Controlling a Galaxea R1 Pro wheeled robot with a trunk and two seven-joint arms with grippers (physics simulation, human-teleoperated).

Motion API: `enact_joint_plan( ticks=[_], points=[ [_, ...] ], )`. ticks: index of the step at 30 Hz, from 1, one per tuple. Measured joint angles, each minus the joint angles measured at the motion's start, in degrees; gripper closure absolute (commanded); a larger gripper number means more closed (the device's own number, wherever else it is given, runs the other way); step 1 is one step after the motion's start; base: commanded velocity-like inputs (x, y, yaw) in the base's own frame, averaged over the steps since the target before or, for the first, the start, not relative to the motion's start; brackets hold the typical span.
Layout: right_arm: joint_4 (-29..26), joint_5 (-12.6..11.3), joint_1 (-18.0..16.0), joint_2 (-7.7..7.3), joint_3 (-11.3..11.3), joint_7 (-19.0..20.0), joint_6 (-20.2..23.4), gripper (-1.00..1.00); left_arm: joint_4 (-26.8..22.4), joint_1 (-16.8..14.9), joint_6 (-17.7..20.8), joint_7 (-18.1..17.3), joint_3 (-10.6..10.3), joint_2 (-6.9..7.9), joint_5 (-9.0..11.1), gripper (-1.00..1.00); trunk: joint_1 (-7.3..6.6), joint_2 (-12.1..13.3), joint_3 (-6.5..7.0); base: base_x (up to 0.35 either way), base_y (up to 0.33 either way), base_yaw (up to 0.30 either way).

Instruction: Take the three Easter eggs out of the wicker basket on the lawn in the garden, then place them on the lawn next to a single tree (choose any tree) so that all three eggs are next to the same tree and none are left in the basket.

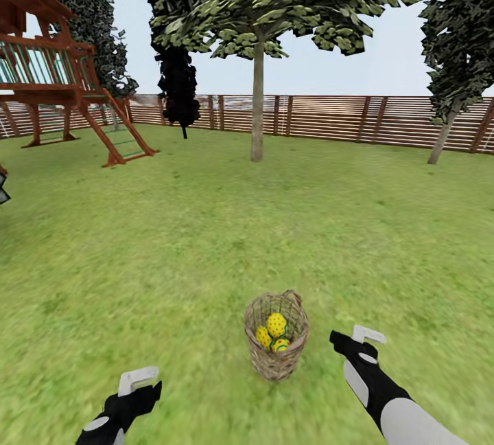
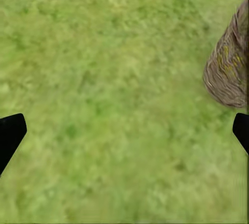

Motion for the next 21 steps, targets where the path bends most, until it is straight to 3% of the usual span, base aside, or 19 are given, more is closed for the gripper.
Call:
enact_joint_plan(
  ticks=[3, 4, 7, 9, 12, 13, 18, 21],
  points=[
    [-0.42, -0.47, -0.54, -0.01, -0.02, 0.16, 6.52, -1.00, 0.38, -3.03, 4.53, 0.00, -0.10, -0.11, -0.02, -1.00, 0.00, 0.00, 0.00, 0.334, -0.002, 0.000],
    [-0.60, -0.44, -1.07, 0.01, -0.05, 0.21, 10.87, -1.00, 0.44, -4.21, 8.43, 0.05, -0.12, -0.08, 0.00, -1.00, 0.00, 0.00, 0.01, 0.334, -0.001, 0.000],
    [-0.62, -0.18, -2.41, 0.70, -0.04, 0.16, 17.19, -1.00, 0.76, -6.97, 16.22, 0.14, -0.14, -0.20, 0.09, -1.00, 0.00, 0.01, 0.01, 0.334, 0.000, 0.000],
    [-0.80, -0.14, -2.84, 1.57, -0.05, -0.31, 19.33, -1.00, 1.21, -8.02, 17.26, 0.16, -0.15, -0.30, 0.10, -1.00, 0.00, 0.00, 0.00, 0.334, 0.000, 0.000],
    [-1.19, -0.47, -4.03, 2.61, -0.15, -1.34, 27.15, -1.00, 1.40, -8.97, 17.93, 0.05, -0.42, -0.85, 0.20, -1.00, 0.00, 0.00, 0.00, 0.334, 0.000, 0.000],
    [-1.56, -0.51, -4.34, 3.40, -0.09, -1.67, 27.90, -1.00, 1.40, -9.14, 18.02, -0.10, -0.55, -1.23, 0.24, -1.00, 0.00, 0.00, 0.01, 0.330, 0.000, 0.000],
    [-3.47, -0.52, -4.56, 3.94, -0.27, -1.85, 27.52, -1.00, 0.47, -9.29, 17.97, -0.38, -0.50, -1.40, 0.32, -1.00, 0.02, 0.01, 0.01, 0.220, 0.000, 0.000],
    [-3.56, -0.09, -5.48, 3.98, -0.11, -1.86, 28.56, -1.00, -5.34, -9.31, 18.10, -2.04, -0.29, -1.44, 1.18, -1.00, 0.02, 0.01, 0.01, 0.048, 0.000, 0.000]
  ],
)
